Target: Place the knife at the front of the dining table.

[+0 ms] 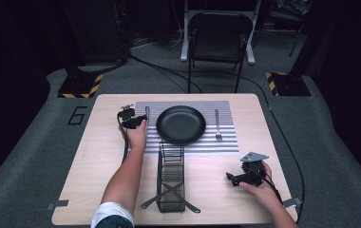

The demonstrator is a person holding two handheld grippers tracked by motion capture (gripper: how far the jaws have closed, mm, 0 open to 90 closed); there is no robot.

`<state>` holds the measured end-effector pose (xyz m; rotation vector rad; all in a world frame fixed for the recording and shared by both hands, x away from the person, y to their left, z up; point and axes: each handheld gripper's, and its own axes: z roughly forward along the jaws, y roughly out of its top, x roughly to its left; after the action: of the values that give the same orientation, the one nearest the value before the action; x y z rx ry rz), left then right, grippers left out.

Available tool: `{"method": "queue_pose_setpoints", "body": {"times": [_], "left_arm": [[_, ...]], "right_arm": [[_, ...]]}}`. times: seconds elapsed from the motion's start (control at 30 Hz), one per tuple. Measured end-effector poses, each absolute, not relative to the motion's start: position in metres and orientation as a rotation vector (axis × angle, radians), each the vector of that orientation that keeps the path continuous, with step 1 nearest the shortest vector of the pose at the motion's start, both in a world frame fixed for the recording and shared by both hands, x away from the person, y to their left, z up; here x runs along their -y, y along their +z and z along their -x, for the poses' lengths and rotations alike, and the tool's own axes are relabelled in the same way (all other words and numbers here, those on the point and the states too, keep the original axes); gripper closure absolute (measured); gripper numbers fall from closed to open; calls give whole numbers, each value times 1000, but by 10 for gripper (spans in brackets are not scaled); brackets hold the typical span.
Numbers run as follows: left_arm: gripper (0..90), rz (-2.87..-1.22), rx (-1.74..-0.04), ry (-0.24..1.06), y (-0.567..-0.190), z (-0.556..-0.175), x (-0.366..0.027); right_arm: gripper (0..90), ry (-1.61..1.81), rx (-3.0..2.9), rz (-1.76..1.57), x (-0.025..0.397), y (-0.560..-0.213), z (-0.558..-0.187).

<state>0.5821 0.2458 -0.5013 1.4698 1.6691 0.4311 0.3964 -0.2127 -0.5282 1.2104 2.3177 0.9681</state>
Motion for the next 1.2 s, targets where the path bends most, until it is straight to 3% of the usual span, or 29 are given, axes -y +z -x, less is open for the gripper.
{"method": "queue_pose_setpoints", "body": {"times": [0.27,0.67,1.2], "left_arm": [[648,-1484,-1593,412,-481,-575,-251],[521,-1614,-1427,423,-455,-544,-257],[459,-1816,-1305,455,-449,-460,-288]], "right_arm": [[0,968,-2318,-1210,213,-528,-396],[0,968,-2317,-1210,213,-528,-396],[0,967,-2317,-1210,213,-528,-396]]}}
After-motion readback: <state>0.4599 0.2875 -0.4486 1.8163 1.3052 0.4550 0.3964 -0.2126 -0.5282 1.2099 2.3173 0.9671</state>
